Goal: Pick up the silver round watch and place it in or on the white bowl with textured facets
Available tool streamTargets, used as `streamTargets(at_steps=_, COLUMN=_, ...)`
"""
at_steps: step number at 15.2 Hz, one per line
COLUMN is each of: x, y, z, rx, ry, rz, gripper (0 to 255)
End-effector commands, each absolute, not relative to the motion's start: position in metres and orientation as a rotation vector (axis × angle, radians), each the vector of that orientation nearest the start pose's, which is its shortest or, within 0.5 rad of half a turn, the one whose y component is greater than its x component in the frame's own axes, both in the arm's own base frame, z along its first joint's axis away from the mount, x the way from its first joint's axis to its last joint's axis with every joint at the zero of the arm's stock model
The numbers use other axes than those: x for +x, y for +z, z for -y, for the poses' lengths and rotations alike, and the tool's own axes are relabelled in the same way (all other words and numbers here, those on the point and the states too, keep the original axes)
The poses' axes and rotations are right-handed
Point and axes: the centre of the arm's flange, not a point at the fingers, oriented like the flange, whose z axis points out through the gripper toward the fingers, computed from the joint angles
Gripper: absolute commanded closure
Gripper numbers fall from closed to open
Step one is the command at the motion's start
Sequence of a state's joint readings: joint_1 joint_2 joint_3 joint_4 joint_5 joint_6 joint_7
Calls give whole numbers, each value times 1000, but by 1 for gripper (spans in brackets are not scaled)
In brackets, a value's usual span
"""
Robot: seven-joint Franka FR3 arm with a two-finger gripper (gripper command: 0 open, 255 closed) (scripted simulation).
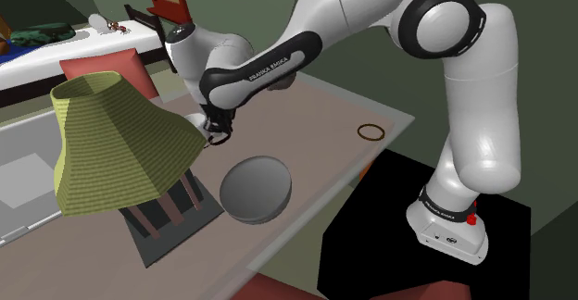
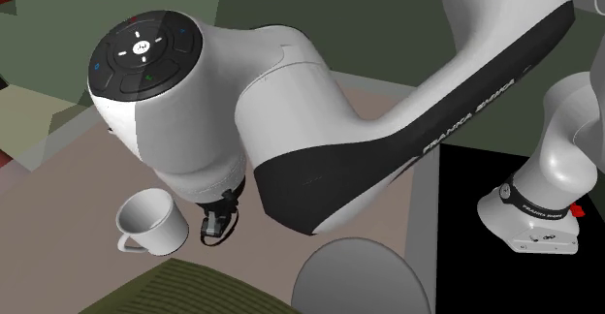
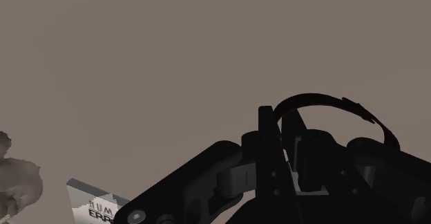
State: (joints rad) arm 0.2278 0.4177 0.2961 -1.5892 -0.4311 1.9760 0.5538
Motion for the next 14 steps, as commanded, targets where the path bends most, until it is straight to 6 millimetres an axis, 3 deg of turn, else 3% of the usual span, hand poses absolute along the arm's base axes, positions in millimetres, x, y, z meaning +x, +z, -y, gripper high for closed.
streamTargets(at_steps=1, x=608, y=414, z=-290, rx=-3369, ry=-229, rz=202, gripper=255)
streamTargets(at_steps=14, x=608, y=483, z=-290, rx=-3369, ry=-229, rz=202, gripper=255)
